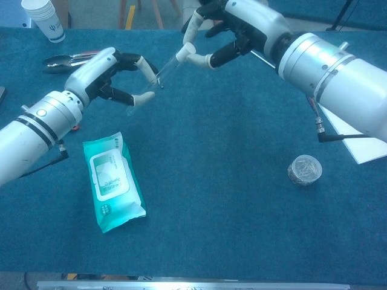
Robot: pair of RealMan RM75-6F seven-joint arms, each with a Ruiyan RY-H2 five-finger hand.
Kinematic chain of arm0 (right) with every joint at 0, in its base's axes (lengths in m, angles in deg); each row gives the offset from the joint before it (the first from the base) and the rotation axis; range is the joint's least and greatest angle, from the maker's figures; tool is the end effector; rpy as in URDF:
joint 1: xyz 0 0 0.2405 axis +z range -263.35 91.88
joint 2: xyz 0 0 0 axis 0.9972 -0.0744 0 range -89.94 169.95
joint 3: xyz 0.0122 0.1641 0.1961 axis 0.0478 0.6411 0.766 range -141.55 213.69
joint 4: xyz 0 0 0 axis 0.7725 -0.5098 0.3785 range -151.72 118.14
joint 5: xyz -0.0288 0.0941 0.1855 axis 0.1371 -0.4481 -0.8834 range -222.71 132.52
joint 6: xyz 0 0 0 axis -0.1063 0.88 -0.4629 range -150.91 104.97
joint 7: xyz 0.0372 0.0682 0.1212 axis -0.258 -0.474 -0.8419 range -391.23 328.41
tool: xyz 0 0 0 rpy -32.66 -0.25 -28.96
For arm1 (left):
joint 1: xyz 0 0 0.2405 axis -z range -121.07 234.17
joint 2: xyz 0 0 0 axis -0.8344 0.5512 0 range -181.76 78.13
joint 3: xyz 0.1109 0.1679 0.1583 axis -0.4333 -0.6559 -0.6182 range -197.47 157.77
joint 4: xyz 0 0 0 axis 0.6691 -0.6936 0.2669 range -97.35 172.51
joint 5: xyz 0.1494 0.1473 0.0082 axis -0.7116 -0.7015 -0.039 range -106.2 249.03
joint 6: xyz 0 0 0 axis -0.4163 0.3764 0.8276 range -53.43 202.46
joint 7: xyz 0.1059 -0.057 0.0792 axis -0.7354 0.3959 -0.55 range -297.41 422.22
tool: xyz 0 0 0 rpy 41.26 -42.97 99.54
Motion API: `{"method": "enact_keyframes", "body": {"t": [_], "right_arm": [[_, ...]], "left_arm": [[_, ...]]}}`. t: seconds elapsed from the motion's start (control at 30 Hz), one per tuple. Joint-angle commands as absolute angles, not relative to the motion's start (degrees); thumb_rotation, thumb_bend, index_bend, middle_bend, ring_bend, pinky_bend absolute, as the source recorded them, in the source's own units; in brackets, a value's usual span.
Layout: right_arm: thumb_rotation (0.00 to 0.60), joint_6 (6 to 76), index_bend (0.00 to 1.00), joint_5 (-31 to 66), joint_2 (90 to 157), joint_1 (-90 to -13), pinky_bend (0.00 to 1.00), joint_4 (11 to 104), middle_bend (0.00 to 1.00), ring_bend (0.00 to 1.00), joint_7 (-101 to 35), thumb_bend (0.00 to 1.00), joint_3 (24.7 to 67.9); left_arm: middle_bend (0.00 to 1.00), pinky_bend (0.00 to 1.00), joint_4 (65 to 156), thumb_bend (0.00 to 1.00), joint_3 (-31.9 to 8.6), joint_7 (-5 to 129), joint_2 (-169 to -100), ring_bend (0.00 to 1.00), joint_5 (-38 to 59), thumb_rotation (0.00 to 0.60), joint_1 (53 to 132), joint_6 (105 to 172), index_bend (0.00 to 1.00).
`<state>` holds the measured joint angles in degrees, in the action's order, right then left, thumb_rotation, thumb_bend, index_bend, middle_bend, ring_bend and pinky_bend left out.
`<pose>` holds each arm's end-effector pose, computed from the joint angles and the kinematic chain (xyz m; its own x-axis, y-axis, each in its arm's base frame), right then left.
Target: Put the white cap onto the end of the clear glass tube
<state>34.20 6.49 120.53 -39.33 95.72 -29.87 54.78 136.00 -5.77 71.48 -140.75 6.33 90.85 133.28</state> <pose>-0.0411 -0.3105 0.0305 -0.1801 -0.4905 0.8526 -0.9089 -0.2484 -0.3349 -0.1226 0.2999 -0.0078 -0.2719 0.4221 0.8648 0.9253 -0.1322 0.3554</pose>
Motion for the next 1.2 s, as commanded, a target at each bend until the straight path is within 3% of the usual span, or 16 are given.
{"method": "enact_keyframes", "body": {"t": [0.03, 1.2], "right_arm": [[0.600, 34.2, 0.61, 6.4, 120.6, -39.3, 0.19, 95.6, 0.30, 0.10, -29.8, 0.31, 54.8], [0.600, 33.5, 0.61, 6.1, 122.4, -38.7, 0.19, 93.8, 0.30, 0.10, -29.8, 0.31, 54.4]], "left_arm": [[0.29, 0.06, 136.2, 0.29, -5.7, 71.5, -140.6, 0.08, 6.3, 0.600, 90.9, 133.3, 0.57], [0.29, 0.06, 137.3, 0.29, -5.9, 70.7, -139.9, 0.08, 6.7, 0.600, 91.0, 133.5, 0.57]]}}
